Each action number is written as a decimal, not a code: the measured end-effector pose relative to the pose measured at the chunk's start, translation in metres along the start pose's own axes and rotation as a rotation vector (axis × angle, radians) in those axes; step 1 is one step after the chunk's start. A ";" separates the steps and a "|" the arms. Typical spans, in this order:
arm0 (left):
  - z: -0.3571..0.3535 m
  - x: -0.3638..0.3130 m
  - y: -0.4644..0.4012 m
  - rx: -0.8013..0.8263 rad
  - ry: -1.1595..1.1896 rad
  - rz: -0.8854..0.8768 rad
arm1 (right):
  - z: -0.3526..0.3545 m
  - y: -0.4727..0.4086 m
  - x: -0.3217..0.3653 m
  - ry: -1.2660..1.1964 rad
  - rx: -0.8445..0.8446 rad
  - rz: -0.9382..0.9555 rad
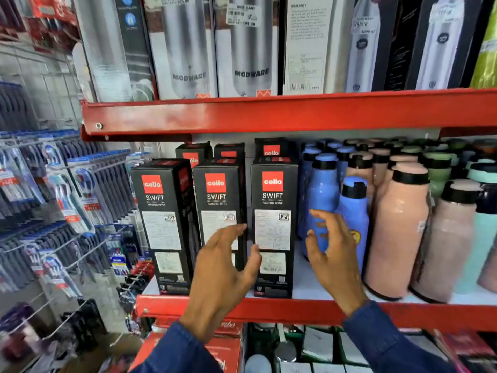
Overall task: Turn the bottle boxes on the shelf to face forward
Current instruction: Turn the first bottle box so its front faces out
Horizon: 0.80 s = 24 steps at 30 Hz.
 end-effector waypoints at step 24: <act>-0.063 -0.029 0.006 0.243 0.212 0.229 | -0.013 -0.001 -0.047 -0.391 -0.002 -0.358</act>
Point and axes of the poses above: each hand's wrist, its own y-axis away from the middle knuckle, its own z-axis out of the back of the hand, x = y × z, the point moved 1 cm from there along -y, towards the middle knuckle, and after that the axes turned 13 degrees about -y, right-handed, at the moved point
